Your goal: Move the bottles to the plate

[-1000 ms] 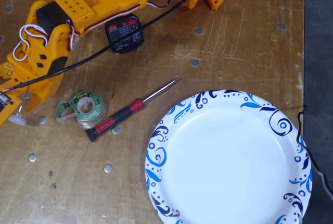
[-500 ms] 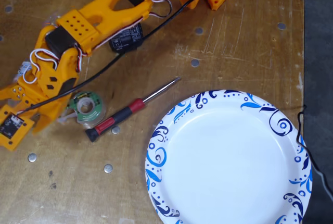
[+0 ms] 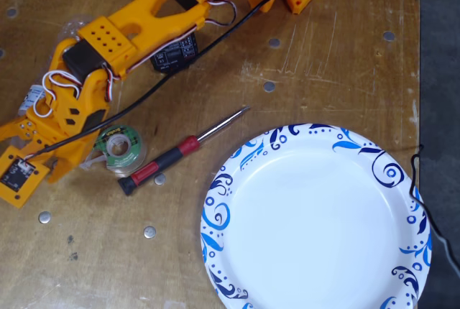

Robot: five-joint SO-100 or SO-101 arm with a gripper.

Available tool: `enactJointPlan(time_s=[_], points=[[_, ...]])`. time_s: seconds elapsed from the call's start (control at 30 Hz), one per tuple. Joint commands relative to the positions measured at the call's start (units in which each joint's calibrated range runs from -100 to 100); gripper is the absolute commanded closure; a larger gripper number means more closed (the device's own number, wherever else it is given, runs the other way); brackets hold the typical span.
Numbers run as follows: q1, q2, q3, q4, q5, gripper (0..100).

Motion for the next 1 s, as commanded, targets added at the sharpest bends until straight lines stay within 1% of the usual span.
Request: enactJointPlan(time_s=[0.0, 0.1, 0.27, 0.33, 0.43, 0.6, 0.67, 0.8, 0.93, 0.97], points=[[0.31, 0.99, -1.21, -3.61, 0.13, 62], [0.42, 2.51, -1.21, -6.4, 0.02, 62], [0.31, 2.08, -1.21, -3.79, -0.08, 62], [0.2, 1.49, -1.21, -3.61, -0.13, 64], [0.42, 1.07, -1.21, -3.53, -0.34, 70], [2.46, 0.73, -4.0, -3.01, -0.6, 89], [3.65, 0.57, -5.08, -2.4, -1.02, 93], [4.4, 0.4, -8.14, -1.79, -0.66, 93], [5.05, 0.4, -9.95, -1.35, -0.29, 90], [4.84, 0.31, -9.95, -1.35, 0.6, 89]])
